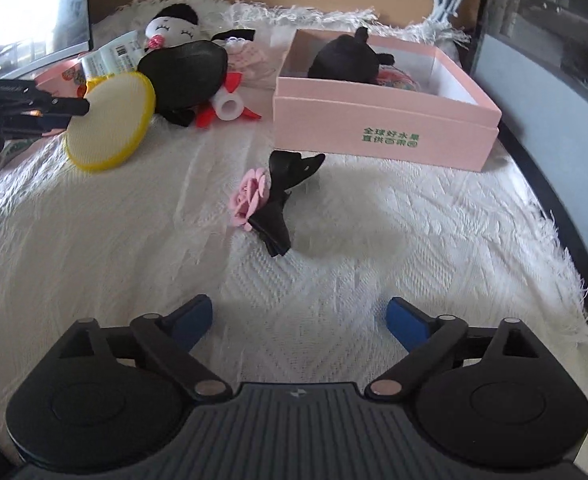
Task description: Organize soft objects
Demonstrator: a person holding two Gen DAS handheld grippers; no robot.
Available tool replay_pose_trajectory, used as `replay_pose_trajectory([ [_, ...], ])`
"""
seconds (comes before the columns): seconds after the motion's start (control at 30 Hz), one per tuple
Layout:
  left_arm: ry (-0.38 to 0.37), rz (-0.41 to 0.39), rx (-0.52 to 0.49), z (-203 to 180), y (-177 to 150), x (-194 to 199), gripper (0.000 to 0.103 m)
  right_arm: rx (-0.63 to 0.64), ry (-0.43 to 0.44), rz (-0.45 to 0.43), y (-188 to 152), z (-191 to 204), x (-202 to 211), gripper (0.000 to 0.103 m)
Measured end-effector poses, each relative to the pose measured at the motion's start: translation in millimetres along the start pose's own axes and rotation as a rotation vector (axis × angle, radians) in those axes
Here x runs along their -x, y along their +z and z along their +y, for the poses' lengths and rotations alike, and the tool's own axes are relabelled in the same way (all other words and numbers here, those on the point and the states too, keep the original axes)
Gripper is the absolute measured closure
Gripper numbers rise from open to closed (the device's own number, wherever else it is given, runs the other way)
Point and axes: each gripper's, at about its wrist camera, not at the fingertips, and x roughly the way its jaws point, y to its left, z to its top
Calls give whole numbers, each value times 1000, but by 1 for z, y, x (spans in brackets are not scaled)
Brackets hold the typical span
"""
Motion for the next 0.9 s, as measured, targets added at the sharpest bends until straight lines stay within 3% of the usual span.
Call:
replay_pose_trajectory([
  [0.1, -84, 15, -34, -19, -5, -3, 68, -12, 5, 2, 0, -3, -2, 4],
  [0.27, -125, 60, -87, -61, -14, -25, 68, -10, 9, -7, -1, -4, -3, 3],
  [0.37, -60, 76, -111, -86, -19, -46, 68, -9, 11, -13, -1, -4, -3, 2],
  [0.5, 177, 57, -158, -114, -21, -67, 75, -5, 14, -21, -3, -4, -1, 2],
  [0.6, 230, 44, -107, -119, -21, -71, 80, 12, 18, -19, -4, -5, 2, 3],
  [0.67, 231, 29, -61, -121, -22, -67, 83, 34, 15, -36, -2, -4, 8, 14],
  [0.8, 222, 0, -43, -131, -30, -47, 85, 53, 24, -138, 9, -4, 23, 23],
  [0.9, 213, -4, -41, -140, -37, -34, 85, 98, 70, -150, 22, -1, 20, 46],
])
